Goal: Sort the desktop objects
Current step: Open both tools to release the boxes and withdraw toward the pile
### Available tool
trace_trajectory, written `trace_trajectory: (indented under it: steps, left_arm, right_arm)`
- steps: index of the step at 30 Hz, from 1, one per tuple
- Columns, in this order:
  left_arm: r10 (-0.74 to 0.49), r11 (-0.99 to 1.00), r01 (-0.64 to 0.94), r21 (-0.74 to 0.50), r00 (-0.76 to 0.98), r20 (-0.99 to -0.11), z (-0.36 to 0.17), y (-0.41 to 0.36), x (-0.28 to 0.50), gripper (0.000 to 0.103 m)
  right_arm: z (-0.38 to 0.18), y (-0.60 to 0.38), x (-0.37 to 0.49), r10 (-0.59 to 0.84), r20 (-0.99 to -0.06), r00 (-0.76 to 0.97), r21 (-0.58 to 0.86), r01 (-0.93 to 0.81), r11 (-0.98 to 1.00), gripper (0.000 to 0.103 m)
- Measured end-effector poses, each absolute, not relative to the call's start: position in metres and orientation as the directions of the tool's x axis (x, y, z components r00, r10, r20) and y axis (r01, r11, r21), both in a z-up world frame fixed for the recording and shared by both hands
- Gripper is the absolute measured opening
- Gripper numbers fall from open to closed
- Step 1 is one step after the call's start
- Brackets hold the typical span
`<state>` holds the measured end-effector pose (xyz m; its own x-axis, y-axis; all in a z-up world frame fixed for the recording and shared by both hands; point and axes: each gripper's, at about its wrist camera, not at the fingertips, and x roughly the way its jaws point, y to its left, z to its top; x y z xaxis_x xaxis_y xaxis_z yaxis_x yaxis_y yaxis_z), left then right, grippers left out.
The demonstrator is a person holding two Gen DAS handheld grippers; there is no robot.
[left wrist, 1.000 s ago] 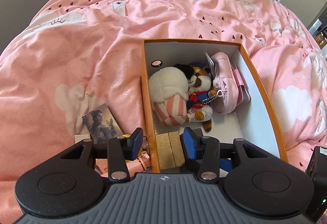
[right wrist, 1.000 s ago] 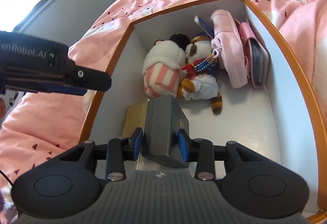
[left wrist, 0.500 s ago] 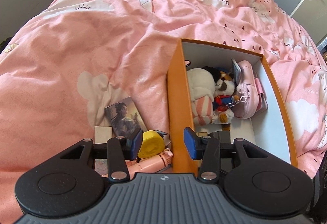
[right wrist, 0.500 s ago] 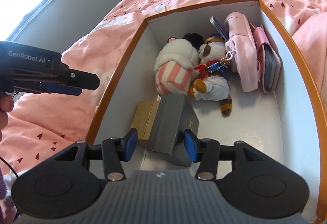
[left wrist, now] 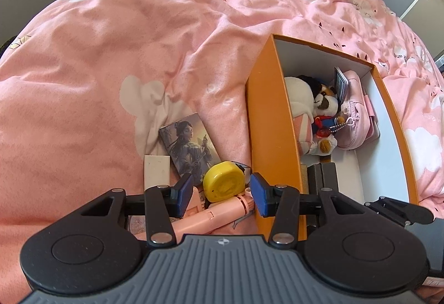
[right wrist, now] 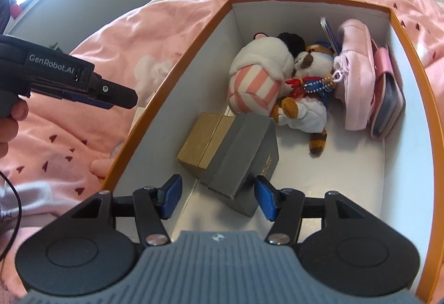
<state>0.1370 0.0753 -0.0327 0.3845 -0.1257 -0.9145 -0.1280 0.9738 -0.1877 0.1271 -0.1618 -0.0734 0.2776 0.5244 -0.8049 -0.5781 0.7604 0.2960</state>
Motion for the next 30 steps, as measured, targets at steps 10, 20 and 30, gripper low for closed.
trace_trajectory:
  steps: [10, 20, 30]
  left_arm:
    - [-0.172, 0.963, -0.125, -0.239, 0.396, -0.902, -0.042, 0.087, 0.136, 0.053]
    - [-0.204, 0.950, -0.143, -0.279, 0.395, -0.896, -0.051, 0.100, 0.135, 0.053]
    - [-0.221, 0.949, -0.122, -0.291, 0.400, -0.889, -0.050, 0.102, 0.128, 0.053]
  right_arm:
    - [-0.080, -0.149, 0.163, 0.471, -0.866, 0.170, 0.295, -0.587, 0.754, 0.057]
    - [-0.084, -0.155, 0.184, 0.482, -0.854, 0.195, 0.362, -0.445, 0.820, 0.052]
    - [-0.068, -0.162, 0.169, 0.420, -0.872, 0.252, 0.258, -0.492, 0.831, 0.056]
